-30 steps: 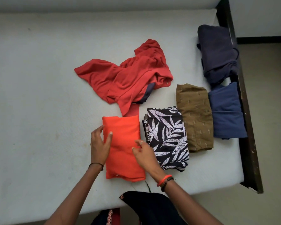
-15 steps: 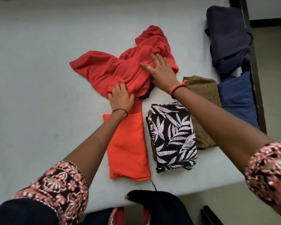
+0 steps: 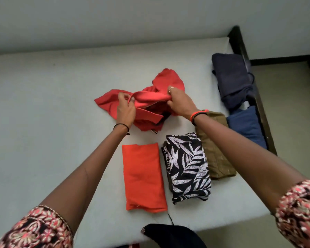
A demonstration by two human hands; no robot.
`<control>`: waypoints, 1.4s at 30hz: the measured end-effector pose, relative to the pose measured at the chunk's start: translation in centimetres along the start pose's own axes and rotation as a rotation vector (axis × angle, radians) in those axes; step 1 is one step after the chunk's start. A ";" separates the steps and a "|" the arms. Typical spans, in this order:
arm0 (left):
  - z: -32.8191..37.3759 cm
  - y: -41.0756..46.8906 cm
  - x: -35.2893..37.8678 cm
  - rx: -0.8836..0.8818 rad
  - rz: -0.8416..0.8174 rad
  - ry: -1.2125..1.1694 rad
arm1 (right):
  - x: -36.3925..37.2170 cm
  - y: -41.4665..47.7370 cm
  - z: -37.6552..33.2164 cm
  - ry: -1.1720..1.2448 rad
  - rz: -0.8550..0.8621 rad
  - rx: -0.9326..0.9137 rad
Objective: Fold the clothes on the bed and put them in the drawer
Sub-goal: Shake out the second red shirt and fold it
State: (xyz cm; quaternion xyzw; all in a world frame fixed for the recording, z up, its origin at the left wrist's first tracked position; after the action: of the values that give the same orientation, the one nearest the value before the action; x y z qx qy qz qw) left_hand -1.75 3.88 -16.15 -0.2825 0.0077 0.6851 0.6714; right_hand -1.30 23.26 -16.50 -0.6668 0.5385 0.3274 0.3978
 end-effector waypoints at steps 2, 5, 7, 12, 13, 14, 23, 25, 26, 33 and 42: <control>3.2 -0.1 -1.5 0.047 -0.037 -0.026 | -3.2 -0.3 -1.3 0.054 0.066 0.009; 8.1 -0.1 -3.9 0.148 -0.041 -0.028 | -7.6 -0.1 -2.7 0.113 0.156 0.046; 12.0 -0.7 -6.1 0.230 -0.034 -0.020 | -10.8 -0.6 -3.9 0.138 0.208 0.062; 20.9 -2.6 -11.0 0.385 -0.030 -0.025 | -19.2 -2.6 -7.6 0.197 0.291 0.054; 23.1 -3.0 -12.1 0.419 -0.013 -0.036 | -21.5 -3.3 -8.8 0.201 0.323 0.023; 24.8 -3.6 -13.0 0.440 -0.004 -0.043 | -23.2 -4.0 -9.8 0.202 0.344 0.017; 41.2 -11.0 -19.9 0.714 0.009 0.057 | -36.8 -9.1 -17.2 0.831 0.413 0.174; 43.6 -12.6 -20.9 0.711 -0.039 0.006 | -39.5 -11.1 -19.2 0.892 0.464 0.141; 44.6 -13.6 -21.4 0.694 -0.060 -0.038 | -40.7 -12.3 -20.3 0.882 0.496 0.123; 51.3 -17.7 -22.8 0.733 -0.022 -0.068 | -44.3 -18.0 -28.0 0.823 0.343 -0.193; 58.6 -21.6 -23.8 0.812 0.025 0.014 | -44.8 -16.6 -30.1 0.563 0.607 -0.136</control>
State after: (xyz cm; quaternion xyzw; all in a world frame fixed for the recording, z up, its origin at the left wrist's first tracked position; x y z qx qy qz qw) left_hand -5.32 7.06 50.54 0.0011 0.2854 0.6327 0.7199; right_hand 5.94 18.88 39.34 -0.5662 0.7753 0.2695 0.0755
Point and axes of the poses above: each hand's wrist, its own y-axis towards the middle knuckle, its own x-axis out of the palm, z = x × y, the point moved 2 cm from there along y, towards the middle knuckle, and after that the axes turned 6 degrees about -x, right-handed, at the moved point
